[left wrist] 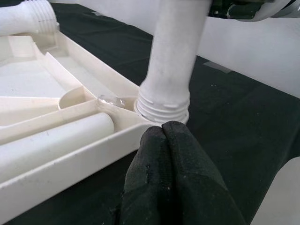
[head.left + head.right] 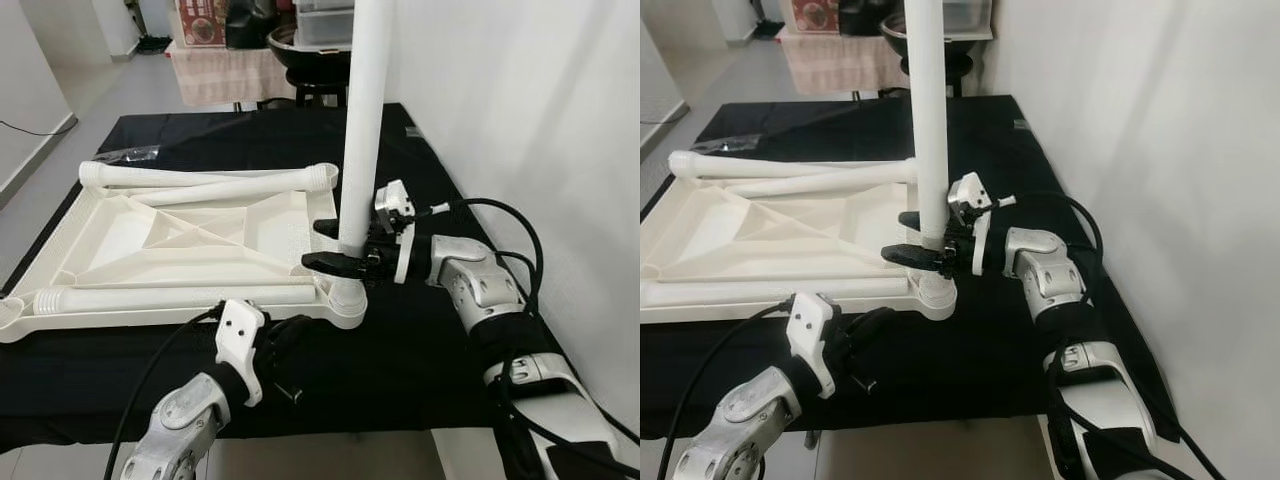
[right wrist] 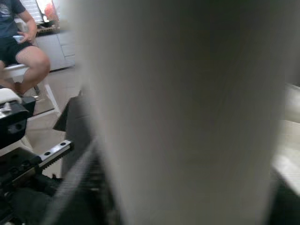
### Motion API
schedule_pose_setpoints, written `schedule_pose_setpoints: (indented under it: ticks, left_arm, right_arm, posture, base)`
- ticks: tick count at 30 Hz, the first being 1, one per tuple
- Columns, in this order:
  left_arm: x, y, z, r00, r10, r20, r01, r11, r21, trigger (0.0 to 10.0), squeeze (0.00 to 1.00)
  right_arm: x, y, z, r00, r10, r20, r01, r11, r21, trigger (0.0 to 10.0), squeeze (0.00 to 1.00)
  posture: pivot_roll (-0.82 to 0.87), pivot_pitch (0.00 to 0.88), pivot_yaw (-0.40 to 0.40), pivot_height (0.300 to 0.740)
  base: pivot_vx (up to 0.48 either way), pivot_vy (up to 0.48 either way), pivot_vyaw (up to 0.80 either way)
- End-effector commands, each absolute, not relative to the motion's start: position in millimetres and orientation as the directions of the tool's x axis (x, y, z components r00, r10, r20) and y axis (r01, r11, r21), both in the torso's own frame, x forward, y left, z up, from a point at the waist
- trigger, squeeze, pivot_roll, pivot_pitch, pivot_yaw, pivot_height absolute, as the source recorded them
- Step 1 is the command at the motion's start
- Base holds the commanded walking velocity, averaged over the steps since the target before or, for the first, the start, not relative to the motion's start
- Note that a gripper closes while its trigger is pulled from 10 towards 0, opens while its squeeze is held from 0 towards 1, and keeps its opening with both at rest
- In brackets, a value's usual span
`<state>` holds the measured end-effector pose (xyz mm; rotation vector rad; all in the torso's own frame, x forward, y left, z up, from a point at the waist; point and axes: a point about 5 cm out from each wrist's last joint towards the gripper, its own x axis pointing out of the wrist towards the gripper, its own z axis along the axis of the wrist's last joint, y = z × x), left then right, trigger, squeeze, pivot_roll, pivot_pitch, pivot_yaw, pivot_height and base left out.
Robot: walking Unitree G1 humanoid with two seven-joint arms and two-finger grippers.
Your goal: Building children table
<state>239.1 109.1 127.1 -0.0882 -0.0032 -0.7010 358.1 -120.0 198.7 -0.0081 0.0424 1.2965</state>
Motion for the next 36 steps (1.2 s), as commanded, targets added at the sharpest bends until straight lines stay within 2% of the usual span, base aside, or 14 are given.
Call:
schedule_pose_setpoints:
  ticks: [1,10,13,14,16,17,18,21,29,30,31,34,35,36]
  left_arm:
    - [235,109,127,0.763,-0.646,0.019,0.646,0.760,-0.072,10.0,0.00]
    - [228,110,128,0.762,-0.648,0.014,0.647,0.759,-0.074,10.0,0.00]
    - [227,111,129,0.761,-0.648,0.012,0.647,0.758,-0.078,10.0,0.00]
    - [227,111,129,0.761,-0.648,0.012,0.647,0.758,-0.079,10.0,0.00]
    - [226,112,129,0.762,-0.648,0.012,0.647,0.759,-0.080,10.0,0.00]
    - [226,112,129,0.762,-0.648,0.012,0.647,0.759,-0.080,10.0,0.00]
    - [226,113,130,0.762,-0.648,0.011,0.646,0.759,-0.078,10.0,0.00]
    - [228,116,131,0.764,-0.645,0.014,0.644,0.761,-0.080,10.0,0.00]
    - [234,115,128,0.761,-0.649,0.000,0.648,0.759,-0.063,10.0,0.00]
    - [234,116,128,0.768,-0.641,0.002,0.640,0.766,-0.061,10.0,0.00]
    - [235,117,128,0.774,-0.634,0.004,0.633,0.772,-0.060,10.0,0.00]
    - [236,117,127,0.779,-0.627,0.006,0.626,0.777,-0.060,10.0,0.00]
    - [237,117,127,0.777,-0.629,0.005,0.628,0.776,-0.059,10.0,0.00]
    - [237,117,127,0.777,-0.629,0.005,0.628,0.776,-0.059,10.0,0.00]
  right_arm:
    - [357,-113,200,0.198,0.980,-0.029,-0.979,0.199,0.033,0.0,0.00]
    - [360,-119,202,0.165,0.986,-0.029,-0.986,0.166,0.031,0.0,0.00]
    - [358,-125,196,0.222,0.973,-0.056,-0.975,0.222,-0.006,0.0,0.00]
    - [357,-127,193,0.251,0.965,-0.070,-0.968,0.251,-0.022,0.0,0.00]
    - [349,-119,163,0.535,0.836,-0.120,-0.841,0.541,0.016,0.0,0.00]
    - [349,-119,163,0.535,0.836,-0.120,-0.841,0.541,0.016,0.0,0.00]
    - [344,-116,145,0.775,0.618,-0.135,-0.616,0.786,0.059,0.0,0.00]
    - [311,-111,125,0.869,0.450,-0.207,-0.454,0.890,0.028,0.0,0.00]
    - [317,-111,123,0.875,0.408,-0.262,-0.437,0.897,-0.063,0.0,0.00]
    - [317,-110,123,0.878,0.394,-0.271,-0.427,0.901,-0.073,10.0,0.00]
    - [317,-108,124,0.875,0.401,-0.270,-0.430,0.901,-0.057,10.0,0.87]
    - [313,-105,127,0.873,0.409,-0.265,-0.427,0.904,-0.012,10.0,0.87]
    - [313,-103,132,0.872,0.427,-0.240,-0.436,0.900,0.017,10.0,1.00]
    - [313,-103,132,0.872,0.427,-0.240,-0.436,0.900,0.017,10.0,1.00]
  posture:
    - [0.04,0.084,-0.029,0.740]
    - [0.06,0.102,-0.020,0.740]
    - [0.05,0.111,-0.020,0.740]
    - [0.05,0.111,-0.020,0.740]
    - [0.03,0.116,-0.036,0.740]
    - [0.03,0.116,-0.036,0.740]
    - [0.03,0.117,-0.041,0.740]
    - [0.00,0.115,-0.004,0.740]
    - [0.02,0.078,-0.010,0.740]
    - [0.02,0.071,-0.010,0.740]
    - [0.02,0.065,-0.010,0.740]
    - [0.02,0.061,-0.011,0.740]
    - [0.02,0.056,-0.014,0.740]
    - [0.02,0.056,-0.014,0.740]
  base:
    - [0.000,0.000,0.00]
    - [0.000,0.000,0.00]
    - [0.000,0.000,0.00]
    - [0.000,0.000,0.00]
    - [0.000,0.000,0.00]
    - [0.000,0.000,0.00]
    - [0.000,0.000,0.00]
    - [0.000,0.000,0.00]
    - [0.000,0.000,0.00]
    - [0.000,0.000,0.00]
    - [0.000,0.000,0.00]
    - [0.000,0.000,0.00]
    - [0.000,0.000,0.00]
    - [0.000,0.000,0.00]
